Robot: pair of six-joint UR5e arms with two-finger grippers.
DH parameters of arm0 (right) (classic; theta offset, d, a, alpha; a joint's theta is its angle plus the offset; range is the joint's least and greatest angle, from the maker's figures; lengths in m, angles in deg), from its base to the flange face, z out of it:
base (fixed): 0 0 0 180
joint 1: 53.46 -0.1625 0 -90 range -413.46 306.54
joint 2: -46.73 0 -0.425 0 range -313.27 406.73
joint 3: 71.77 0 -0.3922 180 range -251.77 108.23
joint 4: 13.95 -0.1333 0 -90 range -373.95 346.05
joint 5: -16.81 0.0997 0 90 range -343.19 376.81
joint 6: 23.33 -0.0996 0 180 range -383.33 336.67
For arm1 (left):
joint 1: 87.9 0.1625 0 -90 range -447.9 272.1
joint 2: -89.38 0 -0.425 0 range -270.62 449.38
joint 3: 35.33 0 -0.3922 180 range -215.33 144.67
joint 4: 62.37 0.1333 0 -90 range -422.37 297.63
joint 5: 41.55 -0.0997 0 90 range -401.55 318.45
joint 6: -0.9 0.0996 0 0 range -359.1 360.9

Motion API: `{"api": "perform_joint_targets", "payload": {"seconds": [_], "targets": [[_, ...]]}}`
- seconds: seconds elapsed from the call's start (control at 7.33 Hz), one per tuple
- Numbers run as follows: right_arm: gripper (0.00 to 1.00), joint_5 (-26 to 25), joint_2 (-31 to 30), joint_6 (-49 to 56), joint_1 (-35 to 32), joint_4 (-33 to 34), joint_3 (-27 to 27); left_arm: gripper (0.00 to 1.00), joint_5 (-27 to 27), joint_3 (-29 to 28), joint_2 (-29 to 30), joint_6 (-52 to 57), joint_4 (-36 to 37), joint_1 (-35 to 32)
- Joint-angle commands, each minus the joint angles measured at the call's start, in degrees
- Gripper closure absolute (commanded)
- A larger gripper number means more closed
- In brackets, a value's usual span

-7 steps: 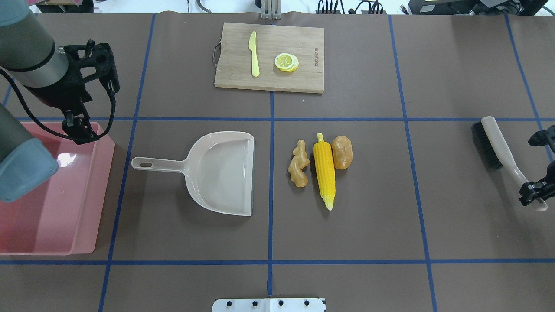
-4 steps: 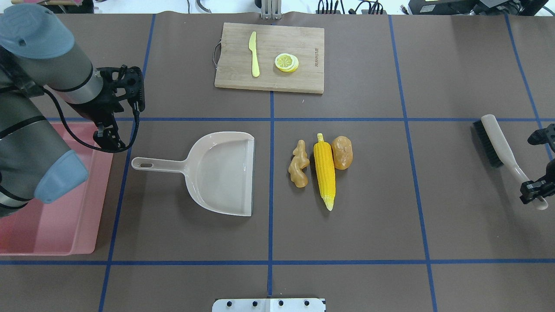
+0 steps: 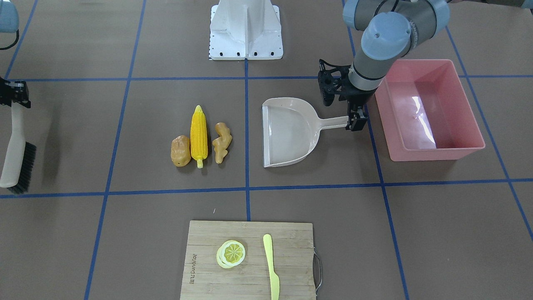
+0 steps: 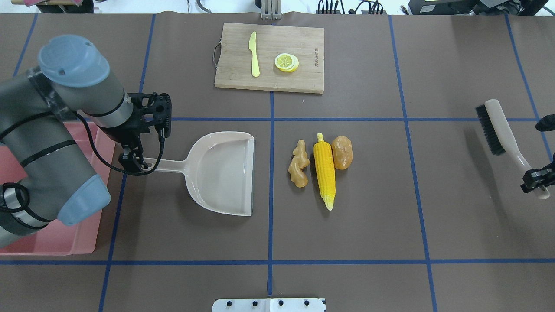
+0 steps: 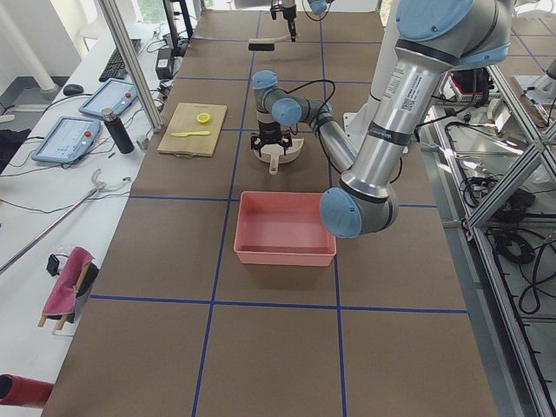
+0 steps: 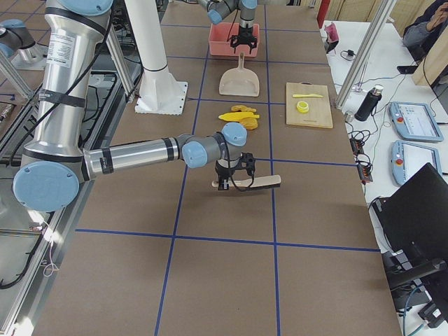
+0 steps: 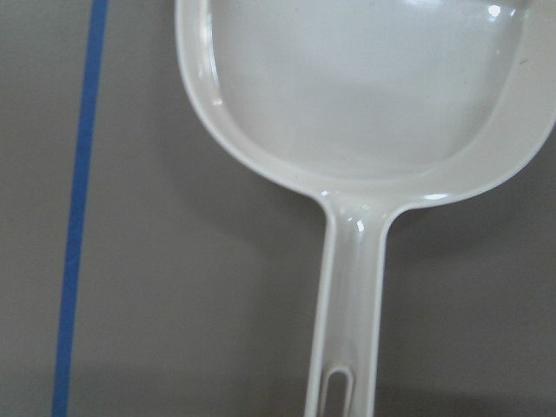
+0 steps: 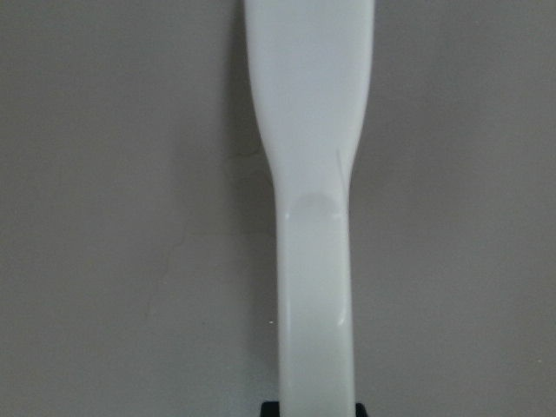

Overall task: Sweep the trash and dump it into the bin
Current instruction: 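Grasp the dustpan handle with the left gripper while the right lifts the brush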

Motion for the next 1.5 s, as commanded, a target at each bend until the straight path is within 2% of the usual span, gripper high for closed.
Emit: {"api": "perform_joint_targets", "payload": {"seconds": [0.0, 0.27, 0.82, 1.23, 1.36], "targets": [[1.0, 3.9, 0.5, -0.5, -0.2, -0.1, 1.6, 0.03, 0.0, -0.6, -0.1, -0.1, -0.1, 1.0], [1.0, 4.1, 3.1, -7.5, -0.1, -0.1, 1.3, 0.03, -0.1, -3.0, -0.9, 0.0, -3.1, 1.0], [1.0, 17.2, 5.5, -7.8, -0.9, 0.2, 0.3, 0.02, -0.1, -5.6, -1.6, -0.1, -6.4, 1.0], [1.0, 19.2, 6.6, -9.7, -1.2, 0.4, -0.3, 0.02, -0.1, -8.6, -1.0, -0.1, -8.8, 1.2], [1.0, 19.3, 6.8, -10.5, -1.5, 0.4, 0.9, 0.12, 0.0, -11.0, -1.0, -0.1, -12.4, 1.2]]}}
